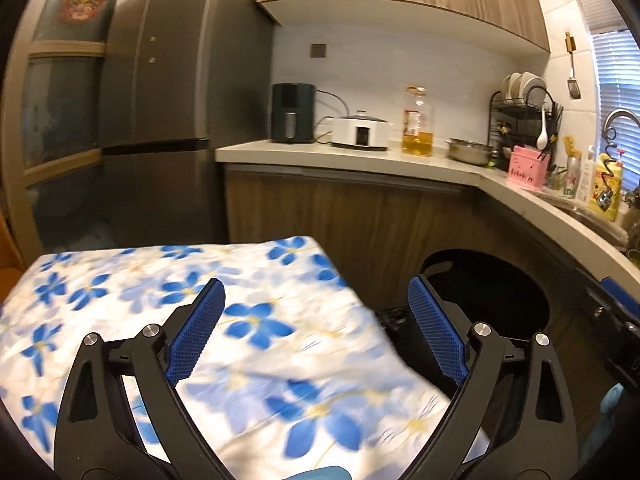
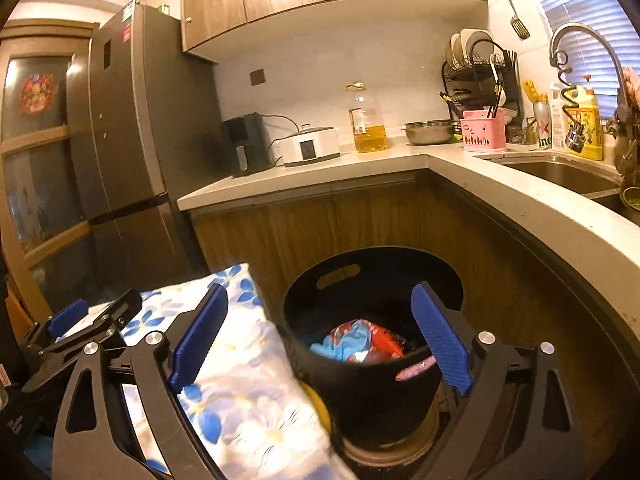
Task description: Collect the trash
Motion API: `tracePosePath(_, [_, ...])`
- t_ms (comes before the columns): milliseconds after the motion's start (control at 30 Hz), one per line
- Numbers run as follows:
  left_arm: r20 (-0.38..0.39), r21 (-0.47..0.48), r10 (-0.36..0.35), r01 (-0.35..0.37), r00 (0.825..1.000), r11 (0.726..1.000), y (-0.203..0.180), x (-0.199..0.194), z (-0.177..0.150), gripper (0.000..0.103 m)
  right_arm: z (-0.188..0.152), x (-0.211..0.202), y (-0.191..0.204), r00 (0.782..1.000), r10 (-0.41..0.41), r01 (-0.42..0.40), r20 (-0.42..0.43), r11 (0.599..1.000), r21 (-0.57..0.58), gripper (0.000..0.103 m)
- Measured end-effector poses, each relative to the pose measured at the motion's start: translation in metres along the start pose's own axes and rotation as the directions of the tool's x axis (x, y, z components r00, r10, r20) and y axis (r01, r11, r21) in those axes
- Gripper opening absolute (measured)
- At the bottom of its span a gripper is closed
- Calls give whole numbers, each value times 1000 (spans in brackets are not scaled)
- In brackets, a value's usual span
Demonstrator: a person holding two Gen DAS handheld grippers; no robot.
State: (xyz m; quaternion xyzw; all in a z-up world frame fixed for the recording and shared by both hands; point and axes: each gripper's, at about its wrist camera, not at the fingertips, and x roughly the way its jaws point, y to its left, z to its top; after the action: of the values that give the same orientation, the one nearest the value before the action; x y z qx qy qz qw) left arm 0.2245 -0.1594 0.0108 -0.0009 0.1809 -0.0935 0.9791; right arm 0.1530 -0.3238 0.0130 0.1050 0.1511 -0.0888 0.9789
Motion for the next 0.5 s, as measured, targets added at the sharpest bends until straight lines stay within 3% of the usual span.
tracePosePath(267, [-5,-7,32,-32,999,999,34,-55,-20,96,-19,-47,31,998,-67,66,-10,997,-29,95])
tracePosePath(500, [-8,-15,46,-46,999,999,61,-94,-38,96,-43,-84,59,998,-43,40,-43,997,-62,96])
